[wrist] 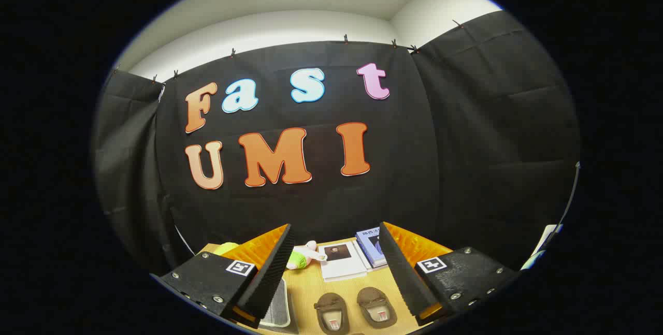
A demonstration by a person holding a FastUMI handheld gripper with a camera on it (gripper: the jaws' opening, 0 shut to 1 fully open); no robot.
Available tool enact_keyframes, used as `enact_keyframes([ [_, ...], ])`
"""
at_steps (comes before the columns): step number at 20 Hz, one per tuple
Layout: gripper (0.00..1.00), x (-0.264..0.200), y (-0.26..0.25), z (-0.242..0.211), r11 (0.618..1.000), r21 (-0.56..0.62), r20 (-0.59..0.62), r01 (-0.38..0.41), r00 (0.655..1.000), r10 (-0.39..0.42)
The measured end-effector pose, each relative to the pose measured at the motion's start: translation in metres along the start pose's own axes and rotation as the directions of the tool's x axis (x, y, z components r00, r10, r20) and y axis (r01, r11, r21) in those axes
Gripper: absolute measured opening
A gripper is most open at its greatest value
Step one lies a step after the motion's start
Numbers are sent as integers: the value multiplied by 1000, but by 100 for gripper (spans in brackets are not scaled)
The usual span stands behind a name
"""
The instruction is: Open the storage box then place both shoes into the box .Put the left shoe in first, then the right shoe, with the right side of both shoes facing outward in a uniform manner.
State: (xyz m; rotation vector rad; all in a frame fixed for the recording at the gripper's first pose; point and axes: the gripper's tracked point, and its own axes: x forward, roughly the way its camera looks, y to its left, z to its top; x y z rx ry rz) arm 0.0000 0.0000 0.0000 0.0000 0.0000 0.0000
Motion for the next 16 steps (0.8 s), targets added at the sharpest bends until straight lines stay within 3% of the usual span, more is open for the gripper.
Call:
enact_keyframes([
  [16, 98, -6, 3, -6, 1000, 15, -11, -25, 1000, 26],
])
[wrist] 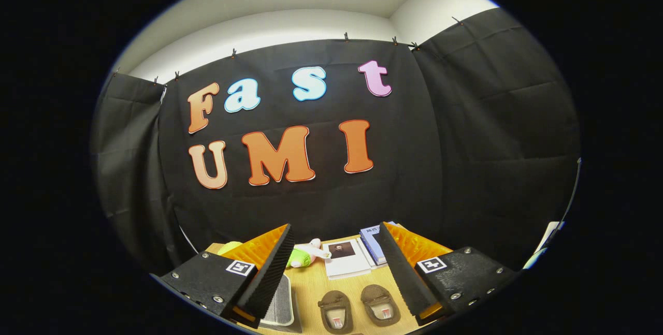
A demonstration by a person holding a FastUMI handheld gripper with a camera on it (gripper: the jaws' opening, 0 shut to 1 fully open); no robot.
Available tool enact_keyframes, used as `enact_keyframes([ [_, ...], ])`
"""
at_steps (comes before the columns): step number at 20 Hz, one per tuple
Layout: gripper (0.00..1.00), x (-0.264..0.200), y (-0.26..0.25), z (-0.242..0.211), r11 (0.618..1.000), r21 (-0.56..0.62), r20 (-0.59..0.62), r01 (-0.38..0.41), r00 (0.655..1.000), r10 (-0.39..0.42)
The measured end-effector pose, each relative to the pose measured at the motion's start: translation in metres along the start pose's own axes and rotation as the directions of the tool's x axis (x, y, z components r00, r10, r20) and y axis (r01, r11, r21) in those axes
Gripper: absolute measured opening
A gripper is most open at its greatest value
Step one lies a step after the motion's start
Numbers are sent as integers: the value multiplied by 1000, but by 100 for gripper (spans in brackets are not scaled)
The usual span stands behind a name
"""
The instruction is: Open the storage box then place both shoes into the box .Put the left shoe in first, then the right shoe, with the right side of both shoes facing outward in a uniform manner.
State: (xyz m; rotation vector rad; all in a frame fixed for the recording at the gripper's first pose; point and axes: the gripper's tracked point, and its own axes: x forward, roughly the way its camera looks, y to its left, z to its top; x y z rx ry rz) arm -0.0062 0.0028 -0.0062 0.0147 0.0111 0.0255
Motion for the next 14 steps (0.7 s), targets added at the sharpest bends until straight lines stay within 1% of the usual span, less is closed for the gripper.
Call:
enact_keyframes([
  [4, 98, -2, 2, -7, 1000, 21, -7, -19, 1000, 20],
  [7, 98, 2, 2, -13, 997, 70, -5, -41, 999, 41],
  [9, 98, 4, 6, -23, 988, 133, -23, -74, 997, 78],
  [12, 98, 10, 22, -44, 956, 246, -53, -157, 983, 176],
  [14, 98, 15, 25, -64, 940, 295, -92, -173, 974, 208],
])
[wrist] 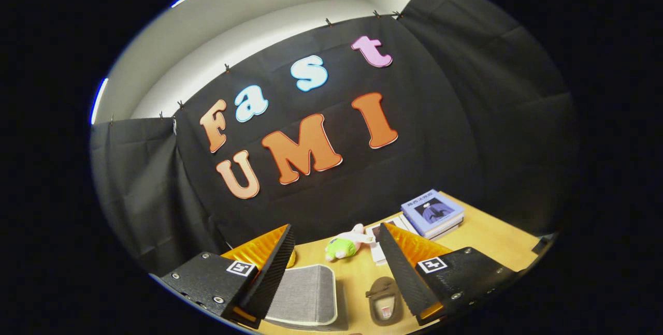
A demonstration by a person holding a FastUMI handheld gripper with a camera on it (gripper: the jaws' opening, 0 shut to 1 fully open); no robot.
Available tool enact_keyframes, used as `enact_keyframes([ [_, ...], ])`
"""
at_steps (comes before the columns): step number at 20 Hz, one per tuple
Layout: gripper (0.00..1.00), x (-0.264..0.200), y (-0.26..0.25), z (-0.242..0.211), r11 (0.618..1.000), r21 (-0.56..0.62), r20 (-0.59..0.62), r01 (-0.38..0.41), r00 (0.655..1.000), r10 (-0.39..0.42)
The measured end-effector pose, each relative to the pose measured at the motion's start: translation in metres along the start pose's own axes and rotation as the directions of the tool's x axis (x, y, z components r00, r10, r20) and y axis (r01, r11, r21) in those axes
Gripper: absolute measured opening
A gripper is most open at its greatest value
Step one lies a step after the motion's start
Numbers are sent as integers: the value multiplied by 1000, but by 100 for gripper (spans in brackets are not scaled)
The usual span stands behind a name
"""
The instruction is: Open the storage box then place both shoes into the box .Put the left shoe in first, then the right shoe, with the right side of both shoes facing outward in a uniform manner.
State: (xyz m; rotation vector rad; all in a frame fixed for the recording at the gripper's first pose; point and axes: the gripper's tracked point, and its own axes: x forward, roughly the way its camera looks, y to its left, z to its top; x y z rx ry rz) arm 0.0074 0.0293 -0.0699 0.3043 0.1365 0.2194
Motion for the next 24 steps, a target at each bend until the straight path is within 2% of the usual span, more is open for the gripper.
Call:
enact_keyframes([
  [5, 98, 12, 15, -44, 979, 169, -106, -117, 985, 136],
  [8, 98, 21, 12, -82, 959, 249, -181, -132, 967, 180],
  [11, 98, 28, 20, -125, 925, 349, -272, -148, 929, 251],
  [17, 98, 40, 11, -203, 895, 440, -420, -76, 864, 279],
  [24, 98, 48, 10, -259, 848, 529, -492, -26, 805, 332],
])
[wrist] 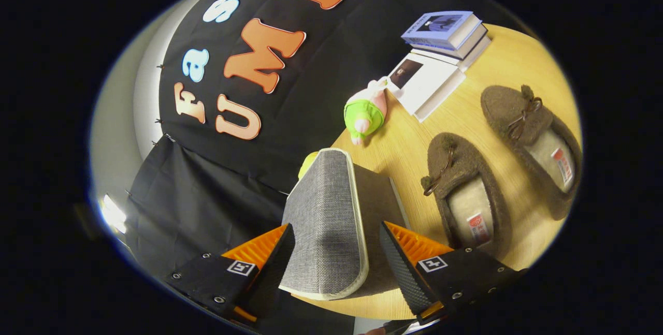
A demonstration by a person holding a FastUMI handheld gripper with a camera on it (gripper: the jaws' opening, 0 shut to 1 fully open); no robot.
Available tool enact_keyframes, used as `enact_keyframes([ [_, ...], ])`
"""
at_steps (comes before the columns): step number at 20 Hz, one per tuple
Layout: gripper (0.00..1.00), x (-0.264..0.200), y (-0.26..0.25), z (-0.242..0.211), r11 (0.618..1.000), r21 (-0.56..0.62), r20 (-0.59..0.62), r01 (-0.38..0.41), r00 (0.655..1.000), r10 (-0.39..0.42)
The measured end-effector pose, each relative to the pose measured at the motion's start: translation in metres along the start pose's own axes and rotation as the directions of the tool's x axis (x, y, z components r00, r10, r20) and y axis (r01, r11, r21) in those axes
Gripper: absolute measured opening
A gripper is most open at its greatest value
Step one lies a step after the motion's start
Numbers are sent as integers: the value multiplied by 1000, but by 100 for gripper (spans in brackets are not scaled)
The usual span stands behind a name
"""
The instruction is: Open the storage box then place both shoes into the box .Put the left shoe in first, then the right shoe, with the right side of both shoes facing outward in a uniform manner.
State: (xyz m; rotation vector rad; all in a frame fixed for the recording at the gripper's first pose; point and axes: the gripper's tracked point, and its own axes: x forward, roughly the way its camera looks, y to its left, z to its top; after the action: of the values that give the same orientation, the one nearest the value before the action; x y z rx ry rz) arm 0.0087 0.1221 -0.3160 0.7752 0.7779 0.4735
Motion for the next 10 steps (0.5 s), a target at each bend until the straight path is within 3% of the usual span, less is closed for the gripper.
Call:
enact_keyframes([
  [10, 98, 26, 5, -4, 991, 102, -24, -83, 996, 86],
])
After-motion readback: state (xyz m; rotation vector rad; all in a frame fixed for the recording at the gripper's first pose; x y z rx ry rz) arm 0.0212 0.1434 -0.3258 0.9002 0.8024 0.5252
